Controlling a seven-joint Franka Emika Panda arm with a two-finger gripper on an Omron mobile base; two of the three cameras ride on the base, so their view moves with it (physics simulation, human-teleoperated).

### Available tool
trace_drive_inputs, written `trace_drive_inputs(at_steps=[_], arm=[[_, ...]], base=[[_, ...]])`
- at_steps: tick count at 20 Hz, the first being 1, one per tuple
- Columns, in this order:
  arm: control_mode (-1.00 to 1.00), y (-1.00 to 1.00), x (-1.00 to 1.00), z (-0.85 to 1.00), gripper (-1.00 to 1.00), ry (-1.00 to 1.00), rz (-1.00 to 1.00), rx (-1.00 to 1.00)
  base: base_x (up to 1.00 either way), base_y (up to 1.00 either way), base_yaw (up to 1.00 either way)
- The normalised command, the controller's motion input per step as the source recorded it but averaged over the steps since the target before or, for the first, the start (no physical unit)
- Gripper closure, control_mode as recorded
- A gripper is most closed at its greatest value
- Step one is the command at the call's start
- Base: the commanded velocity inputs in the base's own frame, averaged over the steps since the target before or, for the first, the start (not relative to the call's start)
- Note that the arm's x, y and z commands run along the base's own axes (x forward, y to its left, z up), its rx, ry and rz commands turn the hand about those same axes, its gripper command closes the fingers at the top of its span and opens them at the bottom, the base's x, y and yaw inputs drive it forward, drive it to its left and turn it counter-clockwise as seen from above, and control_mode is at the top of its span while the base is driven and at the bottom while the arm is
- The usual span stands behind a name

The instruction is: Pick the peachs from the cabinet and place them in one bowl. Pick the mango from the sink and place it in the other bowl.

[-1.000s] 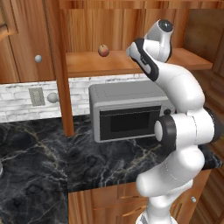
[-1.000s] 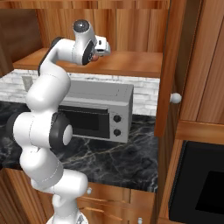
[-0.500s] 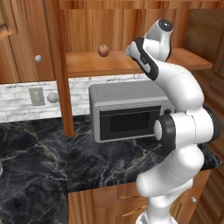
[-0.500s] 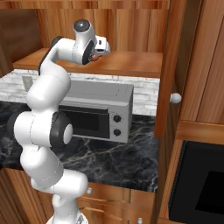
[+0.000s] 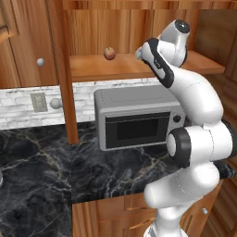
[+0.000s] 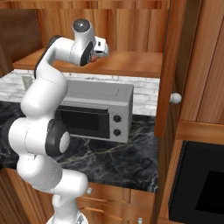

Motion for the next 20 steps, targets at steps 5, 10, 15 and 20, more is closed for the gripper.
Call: trace_drive_inputs(at_steps=[5,10,15,20], arm=[[-1.0,0.0,-0.52,0.06,1.0,-0.09,0.0,0.06],[-1.0,0.01,-0.58,0.13,1.0,-0.14,0.0,0.0],[-1.0,0.03,-0.54,0.13,1.0,-0.03,0.0,0.0],[-1.0,0.04,-0.52,0.11,1.0,0.0,0.0,0.0]], base=[[0.0,0.0,0.0],[0.0,0.0,0.0],[0.0,0.0,0.0],[0.0,0.0,0.0]])
